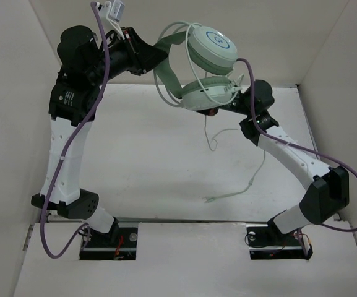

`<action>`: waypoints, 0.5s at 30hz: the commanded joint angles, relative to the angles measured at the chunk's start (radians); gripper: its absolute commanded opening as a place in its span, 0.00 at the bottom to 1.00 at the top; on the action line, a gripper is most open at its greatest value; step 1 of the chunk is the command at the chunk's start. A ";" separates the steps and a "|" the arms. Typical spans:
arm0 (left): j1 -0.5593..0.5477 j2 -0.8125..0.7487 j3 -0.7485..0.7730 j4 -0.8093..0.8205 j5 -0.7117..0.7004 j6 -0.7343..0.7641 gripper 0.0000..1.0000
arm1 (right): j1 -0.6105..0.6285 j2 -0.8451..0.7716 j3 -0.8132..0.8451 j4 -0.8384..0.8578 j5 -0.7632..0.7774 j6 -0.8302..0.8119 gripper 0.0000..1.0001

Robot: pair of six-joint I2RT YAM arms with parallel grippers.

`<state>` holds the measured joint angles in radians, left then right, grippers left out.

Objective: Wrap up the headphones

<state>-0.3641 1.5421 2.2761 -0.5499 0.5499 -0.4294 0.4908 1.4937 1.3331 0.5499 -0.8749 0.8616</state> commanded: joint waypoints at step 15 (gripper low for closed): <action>0.112 0.007 0.094 0.173 -0.137 -0.132 0.00 | 0.191 -0.001 -0.209 0.004 0.007 -0.058 0.18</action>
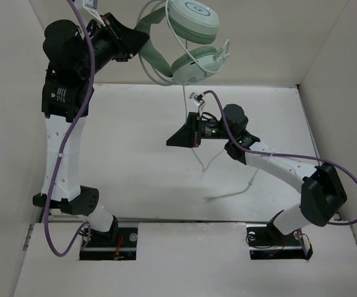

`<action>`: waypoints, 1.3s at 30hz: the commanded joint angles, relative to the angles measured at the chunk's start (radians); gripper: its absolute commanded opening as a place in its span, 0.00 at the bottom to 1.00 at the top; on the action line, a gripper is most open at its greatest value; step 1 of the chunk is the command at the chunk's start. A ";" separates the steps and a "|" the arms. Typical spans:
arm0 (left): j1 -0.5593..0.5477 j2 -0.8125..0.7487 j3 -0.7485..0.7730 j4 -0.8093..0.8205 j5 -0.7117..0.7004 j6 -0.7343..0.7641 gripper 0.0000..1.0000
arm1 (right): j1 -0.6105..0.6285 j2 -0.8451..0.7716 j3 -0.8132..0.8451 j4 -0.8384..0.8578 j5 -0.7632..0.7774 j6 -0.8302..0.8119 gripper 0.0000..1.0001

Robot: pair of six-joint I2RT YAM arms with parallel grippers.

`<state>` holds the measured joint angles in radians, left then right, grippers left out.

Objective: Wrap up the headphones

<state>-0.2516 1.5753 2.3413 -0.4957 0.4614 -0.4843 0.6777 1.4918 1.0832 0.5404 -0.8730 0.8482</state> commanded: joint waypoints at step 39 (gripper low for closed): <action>-0.177 -0.132 -0.523 0.451 -1.044 0.796 0.00 | 0.159 0.028 0.661 -1.221 0.328 -1.125 0.05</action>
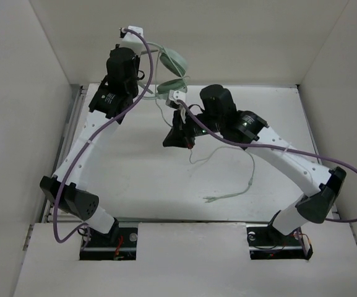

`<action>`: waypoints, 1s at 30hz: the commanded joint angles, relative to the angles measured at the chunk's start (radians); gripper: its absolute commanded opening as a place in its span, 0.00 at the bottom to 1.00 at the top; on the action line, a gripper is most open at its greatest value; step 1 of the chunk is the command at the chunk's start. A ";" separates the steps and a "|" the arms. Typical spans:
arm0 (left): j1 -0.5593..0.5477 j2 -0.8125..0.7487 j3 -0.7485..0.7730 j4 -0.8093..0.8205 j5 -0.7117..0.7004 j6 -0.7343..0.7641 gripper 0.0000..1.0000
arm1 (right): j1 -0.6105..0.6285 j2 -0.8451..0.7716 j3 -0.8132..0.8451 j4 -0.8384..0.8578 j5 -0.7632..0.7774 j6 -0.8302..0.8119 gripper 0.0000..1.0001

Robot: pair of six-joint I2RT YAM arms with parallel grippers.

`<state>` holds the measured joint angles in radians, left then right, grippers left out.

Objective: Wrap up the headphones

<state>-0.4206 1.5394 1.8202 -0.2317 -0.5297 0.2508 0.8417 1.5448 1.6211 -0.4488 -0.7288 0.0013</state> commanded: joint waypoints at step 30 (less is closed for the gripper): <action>-0.154 -0.243 -0.116 -0.222 0.488 -0.077 0.00 | -0.175 0.061 0.169 0.285 1.036 -1.131 0.00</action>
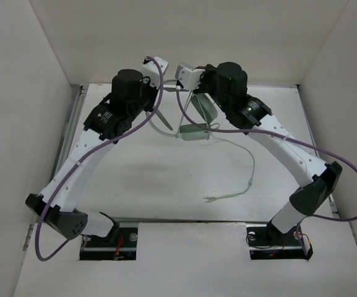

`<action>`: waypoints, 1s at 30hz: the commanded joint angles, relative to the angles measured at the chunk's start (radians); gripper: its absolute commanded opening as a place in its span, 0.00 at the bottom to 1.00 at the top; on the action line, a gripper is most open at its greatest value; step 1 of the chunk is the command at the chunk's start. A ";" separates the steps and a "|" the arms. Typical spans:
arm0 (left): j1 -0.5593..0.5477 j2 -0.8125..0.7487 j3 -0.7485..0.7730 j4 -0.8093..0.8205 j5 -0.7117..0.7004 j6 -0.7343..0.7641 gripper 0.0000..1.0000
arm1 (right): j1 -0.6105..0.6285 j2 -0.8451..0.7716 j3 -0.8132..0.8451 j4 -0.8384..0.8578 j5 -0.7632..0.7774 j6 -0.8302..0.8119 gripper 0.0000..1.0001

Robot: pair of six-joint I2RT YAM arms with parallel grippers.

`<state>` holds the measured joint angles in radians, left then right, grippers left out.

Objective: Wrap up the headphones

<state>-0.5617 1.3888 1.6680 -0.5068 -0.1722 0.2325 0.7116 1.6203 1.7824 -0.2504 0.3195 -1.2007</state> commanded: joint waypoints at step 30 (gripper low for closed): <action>0.032 0.012 0.524 -0.079 0.537 -0.361 0.00 | -0.318 -0.054 -0.173 0.209 -1.313 1.513 0.16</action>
<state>-0.5461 1.3975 2.1128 -0.6624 0.3016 -0.0196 0.3931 1.5822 1.6318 -0.2722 -0.8276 0.0540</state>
